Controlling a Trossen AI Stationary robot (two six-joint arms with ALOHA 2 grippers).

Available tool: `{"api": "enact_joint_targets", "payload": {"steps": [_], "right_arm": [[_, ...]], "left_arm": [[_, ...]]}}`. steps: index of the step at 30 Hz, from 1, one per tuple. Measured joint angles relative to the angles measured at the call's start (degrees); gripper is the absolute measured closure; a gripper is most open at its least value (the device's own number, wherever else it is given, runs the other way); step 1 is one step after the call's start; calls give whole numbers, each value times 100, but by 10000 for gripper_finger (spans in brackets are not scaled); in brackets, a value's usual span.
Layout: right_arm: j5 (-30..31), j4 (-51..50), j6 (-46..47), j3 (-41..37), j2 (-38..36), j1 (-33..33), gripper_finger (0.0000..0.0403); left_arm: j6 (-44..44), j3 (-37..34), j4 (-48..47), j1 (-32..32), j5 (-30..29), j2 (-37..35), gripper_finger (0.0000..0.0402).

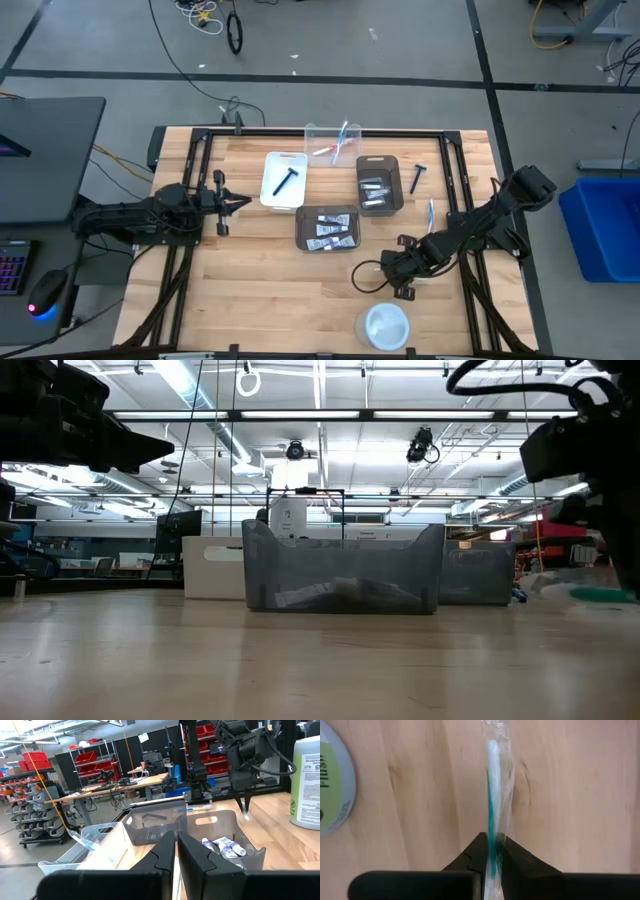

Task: Pick & Place Travel size toiletries
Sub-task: Put the green toothbrush into the transparent bin

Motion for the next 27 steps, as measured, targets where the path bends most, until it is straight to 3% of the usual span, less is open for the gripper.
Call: {"api": "enact_joint_targets", "payload": {"steps": [9, 15, 27], "right_arm": [[137, -290, -341, 7, -535, -206, 368], [199, -307, -1188, 7, -1015, -614, 368], [1472, -257, -3439, 11, -1824, -1823, 368]], "left_arm": [[0, 1, 2, -1, 2, 0, 374], [-1, 1, 2, 1, 0, -1, 374], [0, -1, 0, 1, 0, -1, 374]]}}
